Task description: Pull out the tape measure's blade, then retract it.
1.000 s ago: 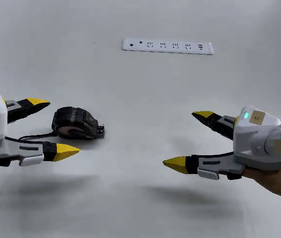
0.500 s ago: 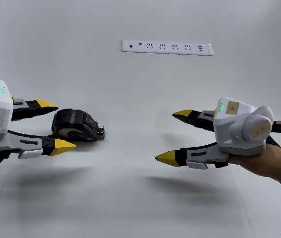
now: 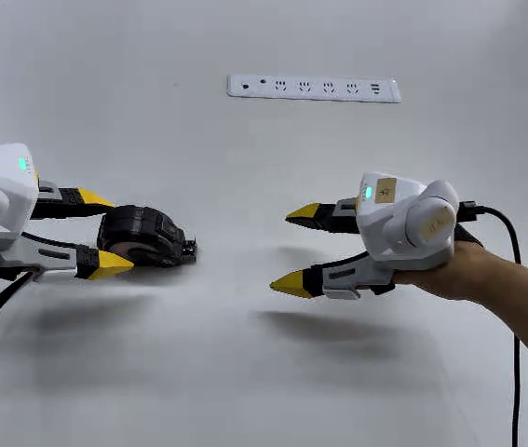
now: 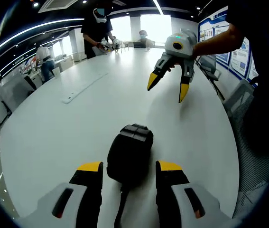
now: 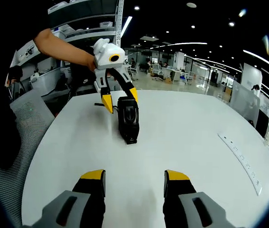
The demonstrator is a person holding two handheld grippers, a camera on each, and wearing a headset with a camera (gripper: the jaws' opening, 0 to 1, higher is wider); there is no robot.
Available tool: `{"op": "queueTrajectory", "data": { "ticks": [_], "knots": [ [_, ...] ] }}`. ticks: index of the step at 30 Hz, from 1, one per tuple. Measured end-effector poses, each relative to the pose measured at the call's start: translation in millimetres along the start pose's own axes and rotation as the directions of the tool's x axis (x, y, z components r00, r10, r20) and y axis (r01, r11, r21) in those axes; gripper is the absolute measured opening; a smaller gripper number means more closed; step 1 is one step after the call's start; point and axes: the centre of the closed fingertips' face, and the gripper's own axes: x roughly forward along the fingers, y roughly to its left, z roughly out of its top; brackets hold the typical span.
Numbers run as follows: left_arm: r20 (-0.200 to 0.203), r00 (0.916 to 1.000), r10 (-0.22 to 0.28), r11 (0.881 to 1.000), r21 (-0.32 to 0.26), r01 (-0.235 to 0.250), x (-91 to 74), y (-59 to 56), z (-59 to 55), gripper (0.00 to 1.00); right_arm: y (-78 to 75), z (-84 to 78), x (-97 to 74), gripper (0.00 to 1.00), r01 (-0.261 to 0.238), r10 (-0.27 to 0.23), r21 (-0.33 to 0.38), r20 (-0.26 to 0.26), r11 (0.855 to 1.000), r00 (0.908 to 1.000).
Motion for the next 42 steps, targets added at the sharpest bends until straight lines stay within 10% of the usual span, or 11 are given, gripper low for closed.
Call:
{"op": "queueTrajectory", "data": {
  "ticks": [12,42],
  "knots": [
    [-0.075,0.9960,-0.049,0.996,0.066,0.054,8.4,1.9,-10.5,0.33,2.3,7.8,30.2,0.38,-0.100,0.096,-0.098,-0.048,0.990,0.9942],
    [-0.087,0.9911,-0.101,0.989,0.102,0.110,11.7,4.0,-15.0,0.24,9.9,27.8,94.4,0.21,-0.226,0.210,-0.170,-0.107,0.959,0.9718]
  ]
}}
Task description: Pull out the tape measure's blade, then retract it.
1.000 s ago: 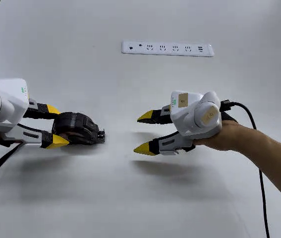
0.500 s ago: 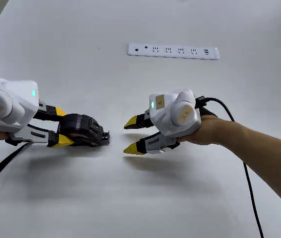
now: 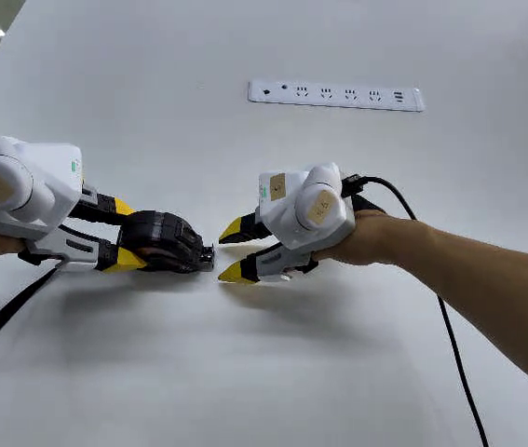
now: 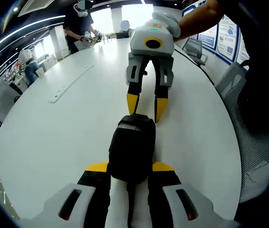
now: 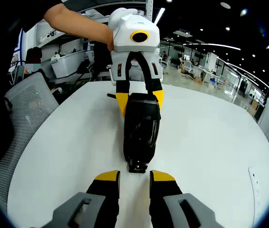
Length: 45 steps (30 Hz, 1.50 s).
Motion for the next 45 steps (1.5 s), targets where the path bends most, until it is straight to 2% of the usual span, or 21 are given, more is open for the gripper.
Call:
{"op": "queueTrajectory", "data": {
  "ticks": [9,17,20,34,45],
  "knots": [
    [-0.006,1.0000,-0.002,1.000,-0.010,0.002,0.2,0.3,-1.5,0.24,-0.2,4.5,12.9,0.16,-0.021,0.021,-0.012,-0.013,1.000,0.9997],
    [-0.009,1.0000,-0.003,1.000,-0.013,0.002,-0.5,-1.3,-3.1,0.24,-2.7,3.4,16.3,0.12,-0.018,0.018,0.000,-0.021,1.000,0.9996],
    [-0.009,0.9999,-0.005,1.000,-0.014,0.005,-0.2,-1.5,-3.1,0.24,-2.4,3.4,16.4,0.11,-0.021,0.022,0.014,-0.017,1.000,0.9996],
    [-0.012,0.9999,-0.007,1.000,-0.023,0.006,-0.5,-3.1,-5.0,0.24,1.2,1.8,16.2,0.09,-0.020,0.019,-0.033,-0.041,0.999,0.9990],
    [-0.017,0.9998,-0.004,1.000,-0.029,0.003,-1.0,-3.5,-5.4,0.24,1.0,-7.7,5.5,0.09,-0.015,0.014,-0.028,-0.043,0.999,0.9990]
  ]
}}
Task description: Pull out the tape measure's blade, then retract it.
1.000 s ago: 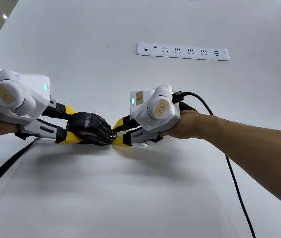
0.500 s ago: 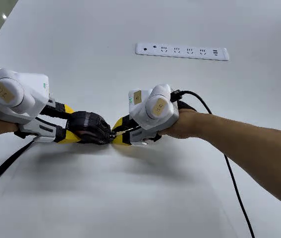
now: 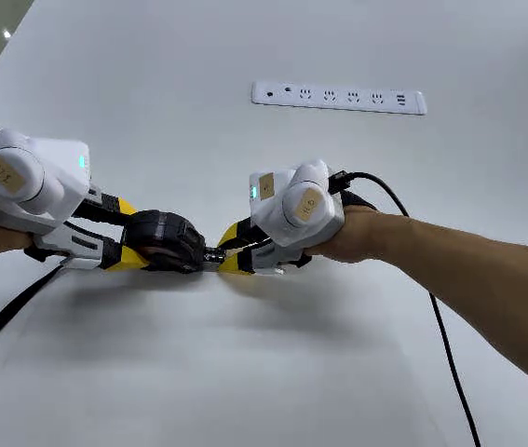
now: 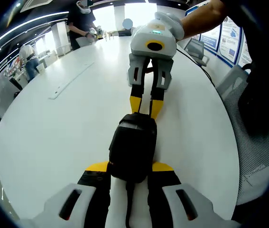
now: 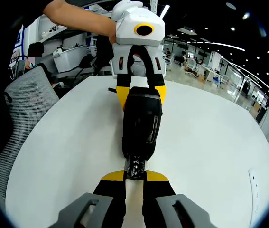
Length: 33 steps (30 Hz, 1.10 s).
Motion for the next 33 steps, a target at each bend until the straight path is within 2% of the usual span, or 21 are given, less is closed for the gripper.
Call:
{"op": "queueTrajectory", "data": {
  "ticks": [23,33],
  "knots": [
    [-0.017,0.9998,0.005,1.000,-0.008,-0.006,0.0,0.1,0.3,0.24,-0.4,-18.7,-17.0,0.09,0.034,-0.036,-0.037,-0.049,0.999,0.9982],
    [-0.021,0.9998,0.006,1.000,-0.013,-0.007,0.5,-0.1,1.1,0.24,0.7,-29.6,-31.6,0.09,0.049,-0.052,-0.040,-0.066,0.998,0.9965]
  ]
}}
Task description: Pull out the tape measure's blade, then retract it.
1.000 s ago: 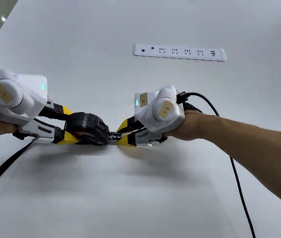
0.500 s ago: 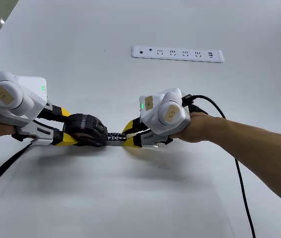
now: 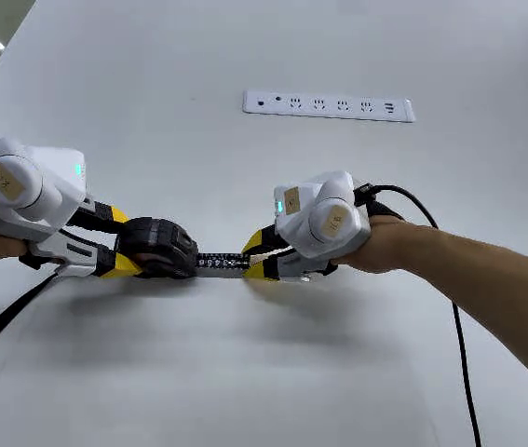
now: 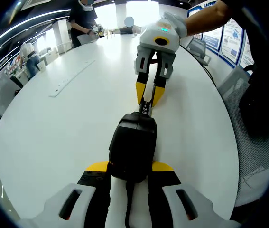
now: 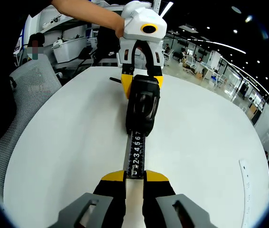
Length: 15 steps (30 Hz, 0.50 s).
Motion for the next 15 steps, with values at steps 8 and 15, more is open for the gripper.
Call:
{"op": "queueTrajectory", "data": {
  "ticks": [8,15],
  "knots": [
    [-0.006,1.0000,-0.001,1.000,0.002,0.001,0.5,-0.4,0.9,0.24,1.3,-9.8,-10.2,0.09,0.011,-0.011,0.005,-0.015,1.000,0.9998],
    [-0.006,1.0000,-0.001,1.000,0.000,0.001,0.7,-1.7,1.5,0.24,2.0,-18.1,-18.6,0.09,0.018,-0.018,0.009,-0.022,1.000,0.9996]
  ]
}}
